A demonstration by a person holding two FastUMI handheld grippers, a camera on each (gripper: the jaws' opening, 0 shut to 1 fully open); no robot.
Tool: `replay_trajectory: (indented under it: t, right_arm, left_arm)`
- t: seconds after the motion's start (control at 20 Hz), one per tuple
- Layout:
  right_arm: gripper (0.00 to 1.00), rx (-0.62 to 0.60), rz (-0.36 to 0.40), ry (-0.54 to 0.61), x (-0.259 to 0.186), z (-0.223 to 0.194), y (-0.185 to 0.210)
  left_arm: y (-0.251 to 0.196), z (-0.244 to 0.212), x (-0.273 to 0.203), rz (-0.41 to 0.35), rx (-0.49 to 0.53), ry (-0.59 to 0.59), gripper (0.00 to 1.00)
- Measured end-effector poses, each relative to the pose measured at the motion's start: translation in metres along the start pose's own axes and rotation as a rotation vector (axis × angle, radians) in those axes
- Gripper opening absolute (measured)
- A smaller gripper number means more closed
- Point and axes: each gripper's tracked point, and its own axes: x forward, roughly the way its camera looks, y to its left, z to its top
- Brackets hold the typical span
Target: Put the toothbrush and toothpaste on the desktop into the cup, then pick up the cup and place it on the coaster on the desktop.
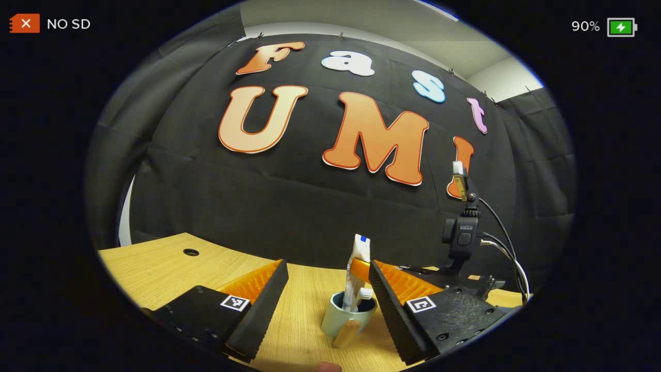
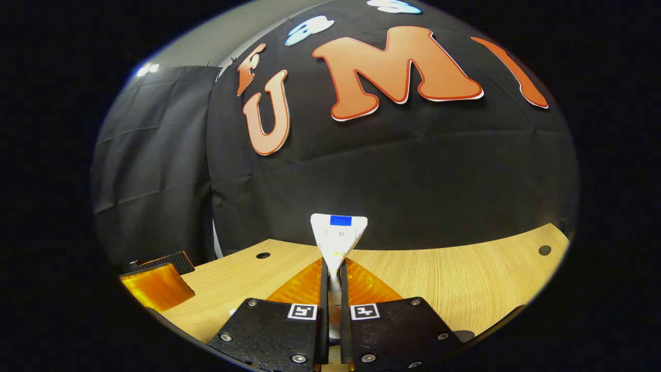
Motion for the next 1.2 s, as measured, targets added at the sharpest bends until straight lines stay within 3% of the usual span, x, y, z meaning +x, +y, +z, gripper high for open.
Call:
replay_trajectory:
  t: [0.15,0.25,0.8,0.85,1.2]
  right_arm:
    - [0.19,-0.043,-0.033,0.009,-0.005,0.003,-0.008]
    - [0.30,-0.051,-0.017,0.024,-0.012,0.004,-0.007]
    - [0.32,-0.018,-0.020,-0.010,-0.043,0.022,-0.021]
    - [0.37,-0.019,-0.024,-0.016,-0.047,0.026,-0.022]
    - [0.68,-0.034,-0.101,-0.050,-0.082,0.060,-0.053]
  left_arm:
    - [0.001,-0.004,0.000,0.004,-0.008,0.008,0.90]
    - [-0.001,-0.006,0.001,0.001,-0.017,0.017,0.94]
    - [-0.014,-0.016,0.003,-0.040,-0.032,0.062,0.94]
    - [-0.017,-0.019,0.002,-0.053,-0.027,0.076,0.91]
    - [-0.031,-0.038,-0.003,-0.078,0.021,0.193,0.95]
